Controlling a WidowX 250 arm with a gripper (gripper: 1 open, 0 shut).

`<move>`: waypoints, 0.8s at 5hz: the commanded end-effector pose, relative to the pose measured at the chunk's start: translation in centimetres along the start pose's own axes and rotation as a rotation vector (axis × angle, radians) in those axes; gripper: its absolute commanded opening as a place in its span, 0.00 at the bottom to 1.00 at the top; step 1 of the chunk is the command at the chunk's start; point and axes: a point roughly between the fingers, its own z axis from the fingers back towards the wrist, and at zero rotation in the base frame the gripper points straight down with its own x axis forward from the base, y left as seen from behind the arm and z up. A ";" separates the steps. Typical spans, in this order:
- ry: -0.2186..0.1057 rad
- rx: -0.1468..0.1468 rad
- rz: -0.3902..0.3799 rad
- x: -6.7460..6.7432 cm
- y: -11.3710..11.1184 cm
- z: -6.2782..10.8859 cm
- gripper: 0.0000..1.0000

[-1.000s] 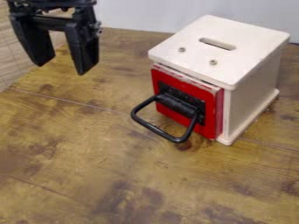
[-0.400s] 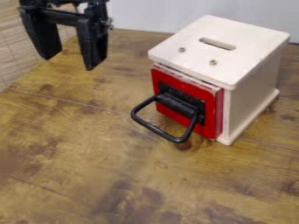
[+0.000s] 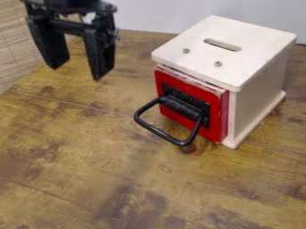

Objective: Close the drawer

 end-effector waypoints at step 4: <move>-0.075 0.002 0.030 -0.6 0.6 2.6 1.00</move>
